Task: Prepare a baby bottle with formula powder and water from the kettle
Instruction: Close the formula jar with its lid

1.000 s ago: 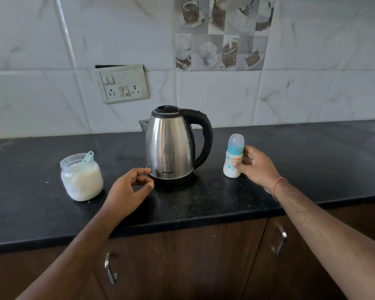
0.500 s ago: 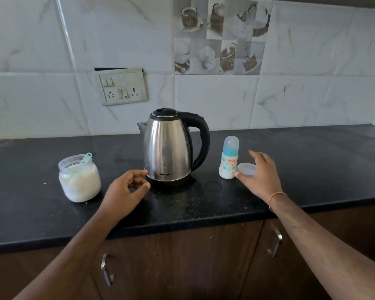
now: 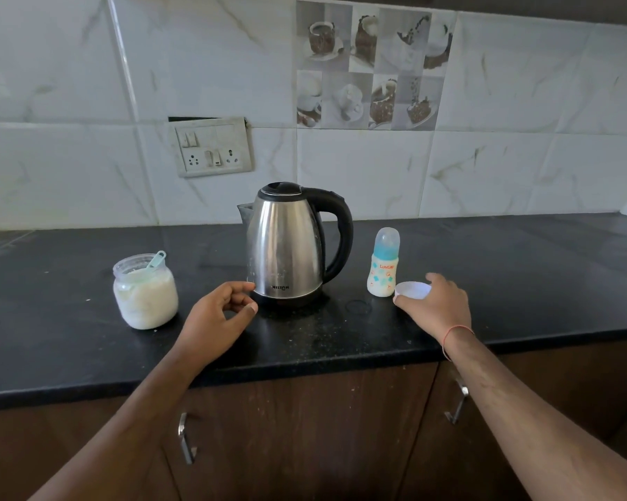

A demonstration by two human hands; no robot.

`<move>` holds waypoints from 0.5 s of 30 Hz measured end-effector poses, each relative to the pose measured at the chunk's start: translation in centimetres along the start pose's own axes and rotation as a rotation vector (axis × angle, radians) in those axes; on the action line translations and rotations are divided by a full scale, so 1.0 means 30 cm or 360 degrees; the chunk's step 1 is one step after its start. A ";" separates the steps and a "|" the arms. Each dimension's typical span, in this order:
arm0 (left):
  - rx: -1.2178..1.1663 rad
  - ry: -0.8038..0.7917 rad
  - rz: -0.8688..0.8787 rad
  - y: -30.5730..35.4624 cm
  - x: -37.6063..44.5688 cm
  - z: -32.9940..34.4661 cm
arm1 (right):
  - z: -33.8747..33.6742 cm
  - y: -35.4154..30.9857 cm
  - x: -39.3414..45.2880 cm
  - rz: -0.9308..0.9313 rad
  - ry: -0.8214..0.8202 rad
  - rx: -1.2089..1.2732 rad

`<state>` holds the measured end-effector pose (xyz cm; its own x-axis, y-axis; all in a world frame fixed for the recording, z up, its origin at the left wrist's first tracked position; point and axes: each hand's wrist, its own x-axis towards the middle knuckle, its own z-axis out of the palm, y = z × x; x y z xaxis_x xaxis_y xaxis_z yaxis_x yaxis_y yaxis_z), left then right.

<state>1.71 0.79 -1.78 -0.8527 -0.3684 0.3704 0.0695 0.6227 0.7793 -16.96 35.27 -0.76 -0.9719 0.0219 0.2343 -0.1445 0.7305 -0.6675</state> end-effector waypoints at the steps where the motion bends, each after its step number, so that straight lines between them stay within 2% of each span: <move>1: -0.0020 0.0018 0.0005 0.001 -0.001 0.000 | 0.002 -0.006 -0.033 -0.0022 0.0020 0.0038; 5: -0.0018 0.0036 -0.0002 0.013 -0.006 0.000 | 0.054 -0.043 -0.160 -0.0300 -0.0025 0.0206; 11: 0.0046 0.0076 0.0018 0.036 -0.031 0.001 | 0.146 -0.185 -0.237 -0.0590 -0.0546 0.0557; 13: 0.0117 0.0229 0.0059 0.037 -0.044 0.003 | 0.174 -0.227 -0.231 -0.0654 -0.0634 0.0637; 15: 0.0265 0.0541 0.0124 0.034 -0.055 0.002 | 0.197 -0.255 -0.221 -0.0710 -0.0670 0.0654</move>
<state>3.16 2.07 -1.61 -0.6259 -0.5062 0.5933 0.0185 0.7509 0.6601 -10.51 25.51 -1.39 -0.7813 -0.5420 0.3094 -0.5204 0.2920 -0.8025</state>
